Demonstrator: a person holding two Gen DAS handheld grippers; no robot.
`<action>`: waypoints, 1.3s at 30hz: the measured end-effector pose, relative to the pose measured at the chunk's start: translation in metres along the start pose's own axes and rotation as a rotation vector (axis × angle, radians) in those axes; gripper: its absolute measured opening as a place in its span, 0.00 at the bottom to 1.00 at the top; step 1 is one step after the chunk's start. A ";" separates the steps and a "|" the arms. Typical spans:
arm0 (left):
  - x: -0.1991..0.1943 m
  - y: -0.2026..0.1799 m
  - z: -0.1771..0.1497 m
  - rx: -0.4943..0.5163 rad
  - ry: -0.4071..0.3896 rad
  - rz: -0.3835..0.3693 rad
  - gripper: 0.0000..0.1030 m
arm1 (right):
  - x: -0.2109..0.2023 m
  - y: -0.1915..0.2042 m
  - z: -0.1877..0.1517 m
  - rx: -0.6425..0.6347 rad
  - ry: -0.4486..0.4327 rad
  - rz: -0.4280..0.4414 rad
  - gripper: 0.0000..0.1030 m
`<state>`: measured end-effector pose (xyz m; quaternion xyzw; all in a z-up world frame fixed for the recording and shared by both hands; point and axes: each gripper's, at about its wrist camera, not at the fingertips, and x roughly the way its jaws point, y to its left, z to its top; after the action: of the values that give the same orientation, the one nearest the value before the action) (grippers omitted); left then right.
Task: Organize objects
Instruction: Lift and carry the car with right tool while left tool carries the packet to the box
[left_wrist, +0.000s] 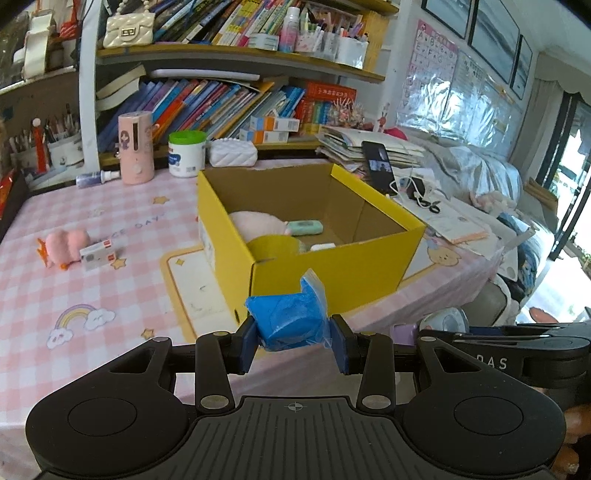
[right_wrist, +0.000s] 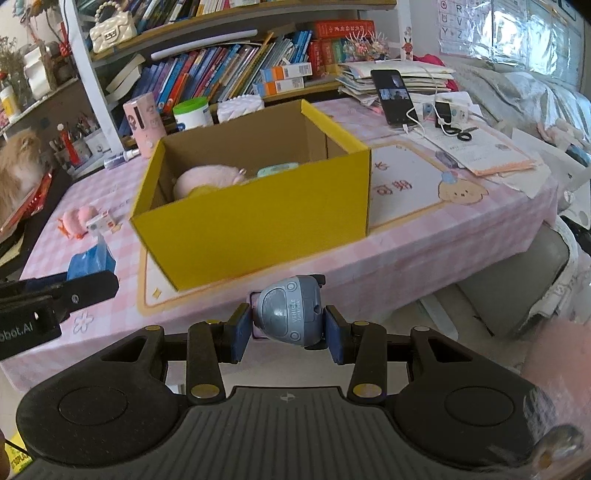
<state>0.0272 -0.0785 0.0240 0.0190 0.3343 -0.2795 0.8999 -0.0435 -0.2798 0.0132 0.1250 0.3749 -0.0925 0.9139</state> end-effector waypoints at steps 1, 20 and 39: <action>0.003 -0.001 0.002 -0.003 0.001 0.005 0.38 | 0.003 -0.004 0.004 0.001 -0.002 0.006 0.38; 0.045 -0.034 0.036 -0.037 -0.023 0.068 0.38 | 0.038 -0.057 0.061 -0.029 -0.011 0.102 0.38; 0.101 -0.044 0.077 0.007 -0.027 0.182 0.38 | 0.059 -0.046 0.148 -0.246 -0.191 0.208 0.38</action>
<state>0.1128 -0.1824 0.0287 0.0485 0.3180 -0.1981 0.9259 0.0839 -0.3725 0.0661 0.0411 0.2802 0.0376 0.9583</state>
